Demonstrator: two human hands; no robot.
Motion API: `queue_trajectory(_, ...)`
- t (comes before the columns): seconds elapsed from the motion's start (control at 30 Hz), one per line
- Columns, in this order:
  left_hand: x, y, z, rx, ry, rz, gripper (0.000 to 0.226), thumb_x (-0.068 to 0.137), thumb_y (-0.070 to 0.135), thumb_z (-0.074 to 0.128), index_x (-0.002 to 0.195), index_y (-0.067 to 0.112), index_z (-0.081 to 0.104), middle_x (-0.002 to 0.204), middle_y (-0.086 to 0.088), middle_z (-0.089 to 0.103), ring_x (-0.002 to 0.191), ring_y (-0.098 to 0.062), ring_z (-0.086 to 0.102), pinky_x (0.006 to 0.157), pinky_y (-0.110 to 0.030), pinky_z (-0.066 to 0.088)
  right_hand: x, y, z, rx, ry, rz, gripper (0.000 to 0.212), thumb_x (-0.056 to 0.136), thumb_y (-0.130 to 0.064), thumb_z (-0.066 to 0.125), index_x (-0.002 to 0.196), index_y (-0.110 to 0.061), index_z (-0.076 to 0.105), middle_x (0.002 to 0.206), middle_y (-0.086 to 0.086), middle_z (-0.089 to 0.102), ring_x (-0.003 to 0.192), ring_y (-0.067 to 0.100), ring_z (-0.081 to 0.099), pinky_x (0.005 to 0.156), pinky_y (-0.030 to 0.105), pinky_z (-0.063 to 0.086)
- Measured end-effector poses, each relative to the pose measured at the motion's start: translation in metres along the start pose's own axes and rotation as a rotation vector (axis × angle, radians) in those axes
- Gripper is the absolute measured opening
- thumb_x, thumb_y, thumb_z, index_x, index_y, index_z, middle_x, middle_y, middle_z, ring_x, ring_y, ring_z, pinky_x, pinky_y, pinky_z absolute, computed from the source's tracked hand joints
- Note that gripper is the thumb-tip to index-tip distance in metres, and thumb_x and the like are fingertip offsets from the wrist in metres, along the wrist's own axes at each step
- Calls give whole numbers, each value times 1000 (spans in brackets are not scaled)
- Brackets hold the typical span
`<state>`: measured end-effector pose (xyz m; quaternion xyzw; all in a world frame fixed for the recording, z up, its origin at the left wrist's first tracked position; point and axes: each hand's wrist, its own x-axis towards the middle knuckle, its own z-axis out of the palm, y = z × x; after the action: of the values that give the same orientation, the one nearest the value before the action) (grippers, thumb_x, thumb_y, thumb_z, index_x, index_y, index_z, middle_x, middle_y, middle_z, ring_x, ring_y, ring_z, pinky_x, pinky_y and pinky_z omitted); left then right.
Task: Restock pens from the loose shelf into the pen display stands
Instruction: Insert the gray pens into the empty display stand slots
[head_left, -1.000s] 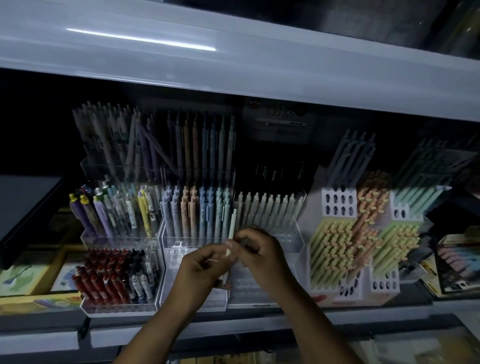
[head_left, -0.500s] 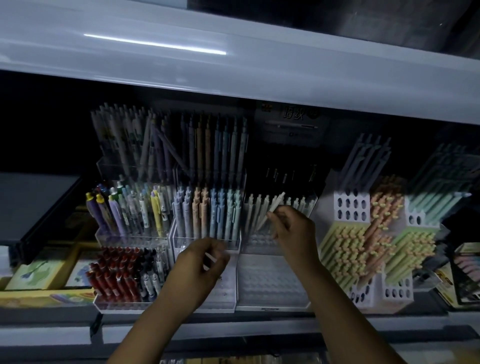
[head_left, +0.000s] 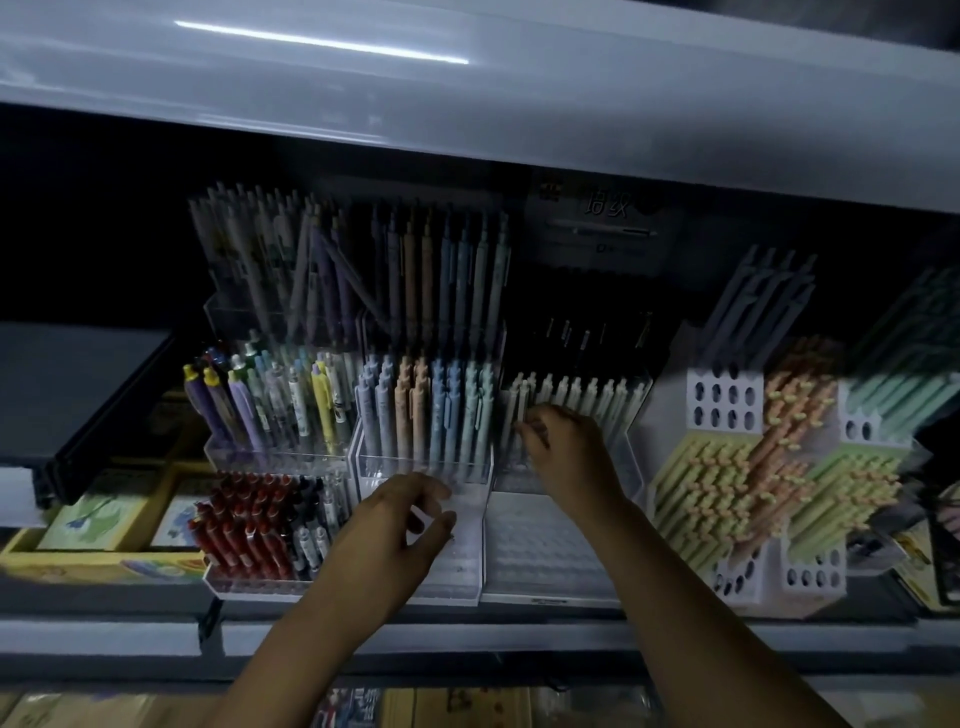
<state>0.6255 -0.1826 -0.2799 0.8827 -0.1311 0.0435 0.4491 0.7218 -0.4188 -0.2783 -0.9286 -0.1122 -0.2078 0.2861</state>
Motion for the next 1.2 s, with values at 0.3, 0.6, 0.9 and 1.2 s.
queue_trajectory(0.3, -14, 0, 6, -24, -18, -31, 13, 98, 29, 64, 108, 37, 61, 98, 17, 63, 85, -8, 63, 70, -24, 52, -5, -2, -4, 48, 15, 84, 36, 97, -17, 67, 66, -7, 50, 50, 8, 47, 45, 19, 49, 49, 31, 39)
queue_trajectory(0.6, -30, 16, 11, 31, 20, -79, 12, 98, 31, 64, 107, 37, 61, 98, 19, 62, 85, -5, 62, 67, -17, 47, -5, -6, -8, 2, -70, 56, 30, 97, -14, 65, 71, 0, 60, 56, 11, 52, 54, 27, 53, 57, 35, 47)
queue_trajectory(0.9, -56, 55, -2, 54, 198, -157, 12, 97, 36, 64, 109, 34, 62, 95, 16, 65, 83, -3, 64, 68, -28, 53, -23, -46, -49, -196, -74, -10, 22, 97, -19, 54, 79, -12, 64, 71, 6, 62, 61, 27, 57, 52, 30, 36)
queue_trajectory(1.2, -116, 98, -62, 256, 370, -304, 15, 96, 43, 63, 109, 35, 61, 100, 16, 64, 86, -3, 62, 74, -34, 56, -35, -151, -72, -116, -603, -570, 28, 103, -35, 52, 126, -20, 56, 123, 1, 57, 102, 26, 57, 85, 42, 50)
